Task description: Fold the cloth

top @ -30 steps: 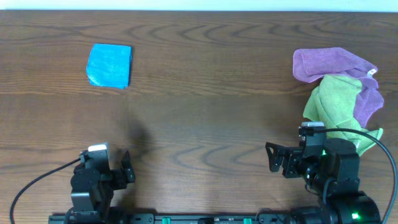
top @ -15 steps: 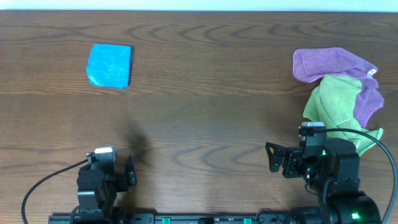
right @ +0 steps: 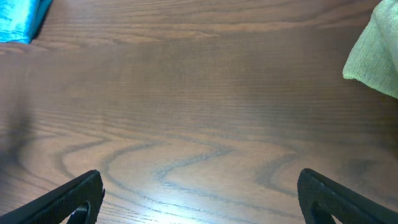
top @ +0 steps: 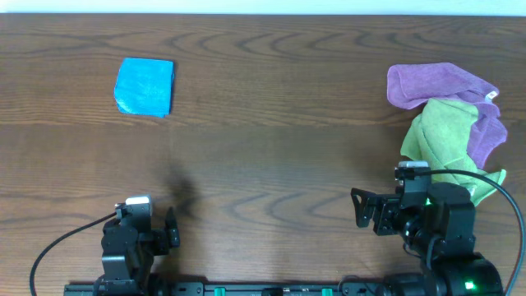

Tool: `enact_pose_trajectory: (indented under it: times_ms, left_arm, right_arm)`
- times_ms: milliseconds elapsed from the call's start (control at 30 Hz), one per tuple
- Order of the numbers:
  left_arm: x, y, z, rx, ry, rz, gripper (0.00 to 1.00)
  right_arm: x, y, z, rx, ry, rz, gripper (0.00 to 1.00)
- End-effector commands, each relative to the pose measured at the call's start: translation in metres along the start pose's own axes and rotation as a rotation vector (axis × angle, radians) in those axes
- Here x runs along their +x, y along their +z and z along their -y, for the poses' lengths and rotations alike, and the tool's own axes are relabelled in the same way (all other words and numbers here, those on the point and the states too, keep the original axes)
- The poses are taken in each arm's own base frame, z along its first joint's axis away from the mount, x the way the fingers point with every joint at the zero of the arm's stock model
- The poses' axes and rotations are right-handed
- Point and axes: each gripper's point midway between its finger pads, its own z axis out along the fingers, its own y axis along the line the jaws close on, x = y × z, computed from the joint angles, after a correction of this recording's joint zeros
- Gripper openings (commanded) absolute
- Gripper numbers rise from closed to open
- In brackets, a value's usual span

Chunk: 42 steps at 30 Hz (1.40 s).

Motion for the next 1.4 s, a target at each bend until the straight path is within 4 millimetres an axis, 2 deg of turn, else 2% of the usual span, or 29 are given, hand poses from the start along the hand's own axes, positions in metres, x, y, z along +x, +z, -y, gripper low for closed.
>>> enact_pose_trajectory:
  times_ms: [0, 600, 833, 1100, 1367]
  left_arm:
    - [0.001, 0.000, -0.001, -0.006, 0.022, 0.001, 0.95]
    - [0.001, 0.000, -0.001, -0.006, 0.022, 0.001, 0.95]
    - [0.001, 0.000, -0.001, -0.006, 0.022, 0.001, 0.95]
    - [0.001, 0.000, -0.001, -0.006, 0.022, 0.001, 0.95]
    - [0.001, 0.000, -0.001, -0.006, 0.022, 0.001, 0.95]
  right_arm:
    - [0.000, 0.000, 0.003, 0.009, 0.021, 0.005, 0.99]
    - [0.003, -0.003, 0.003, 0.014, 0.012, 0.002, 0.99]
    - [0.009, -0.013, 0.031, 0.155, -0.077, 0.126, 0.99]
    - [0.035, 0.011, 0.047, 0.183, -0.195, 0.212, 0.99]
    - [0.049, 0.027, 0.061, 0.226, -0.196, 0.223, 0.99]
